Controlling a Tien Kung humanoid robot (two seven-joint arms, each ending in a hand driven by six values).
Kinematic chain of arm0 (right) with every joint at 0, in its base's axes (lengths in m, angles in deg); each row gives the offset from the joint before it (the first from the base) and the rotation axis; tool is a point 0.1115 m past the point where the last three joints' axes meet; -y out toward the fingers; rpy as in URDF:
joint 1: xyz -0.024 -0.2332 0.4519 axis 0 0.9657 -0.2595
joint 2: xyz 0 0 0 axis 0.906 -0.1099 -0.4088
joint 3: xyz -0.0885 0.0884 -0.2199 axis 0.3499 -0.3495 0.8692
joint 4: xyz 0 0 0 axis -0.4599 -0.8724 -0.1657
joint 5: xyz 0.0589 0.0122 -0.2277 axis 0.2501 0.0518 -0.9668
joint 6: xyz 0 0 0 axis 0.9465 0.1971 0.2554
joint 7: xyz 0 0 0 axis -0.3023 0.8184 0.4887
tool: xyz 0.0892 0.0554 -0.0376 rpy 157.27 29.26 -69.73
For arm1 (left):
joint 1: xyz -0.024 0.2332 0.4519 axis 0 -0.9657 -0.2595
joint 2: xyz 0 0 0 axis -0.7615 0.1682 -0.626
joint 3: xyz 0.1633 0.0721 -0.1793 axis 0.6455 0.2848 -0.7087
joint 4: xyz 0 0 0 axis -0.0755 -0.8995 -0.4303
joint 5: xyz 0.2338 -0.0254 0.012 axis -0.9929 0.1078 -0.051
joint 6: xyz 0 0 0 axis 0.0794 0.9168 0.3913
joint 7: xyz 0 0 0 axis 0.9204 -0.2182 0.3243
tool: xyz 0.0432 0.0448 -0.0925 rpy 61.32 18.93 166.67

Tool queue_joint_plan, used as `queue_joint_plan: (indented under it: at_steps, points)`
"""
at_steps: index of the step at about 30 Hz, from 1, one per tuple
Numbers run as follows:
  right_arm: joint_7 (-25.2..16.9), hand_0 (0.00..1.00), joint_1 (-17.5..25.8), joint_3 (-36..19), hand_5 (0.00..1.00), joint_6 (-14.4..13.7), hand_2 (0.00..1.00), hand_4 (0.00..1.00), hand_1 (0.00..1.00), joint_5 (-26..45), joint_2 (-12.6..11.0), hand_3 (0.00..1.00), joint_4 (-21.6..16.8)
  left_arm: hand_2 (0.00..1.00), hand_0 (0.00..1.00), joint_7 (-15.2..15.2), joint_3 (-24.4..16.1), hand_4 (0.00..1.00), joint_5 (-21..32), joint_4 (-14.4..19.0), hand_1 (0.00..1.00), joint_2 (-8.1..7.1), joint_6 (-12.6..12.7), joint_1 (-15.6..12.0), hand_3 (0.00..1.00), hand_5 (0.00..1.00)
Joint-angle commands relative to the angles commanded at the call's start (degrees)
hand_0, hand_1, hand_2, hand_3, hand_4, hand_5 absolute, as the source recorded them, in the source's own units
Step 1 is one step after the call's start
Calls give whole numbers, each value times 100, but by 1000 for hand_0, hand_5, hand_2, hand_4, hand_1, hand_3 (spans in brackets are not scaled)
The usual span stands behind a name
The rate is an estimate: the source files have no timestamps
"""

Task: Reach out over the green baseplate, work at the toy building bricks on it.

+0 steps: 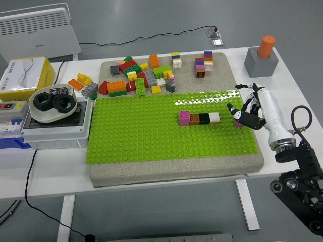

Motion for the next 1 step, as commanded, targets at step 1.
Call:
queue_joint_plan:
  at_steps: [1]
  points:
    - [160, 72, -17, 22, 133, 145, 217, 795, 84, -212, 6, 674, 5, 543, 734, -15, -8, 744, -24, 0, 619, 4, -11, 3, 694, 709]
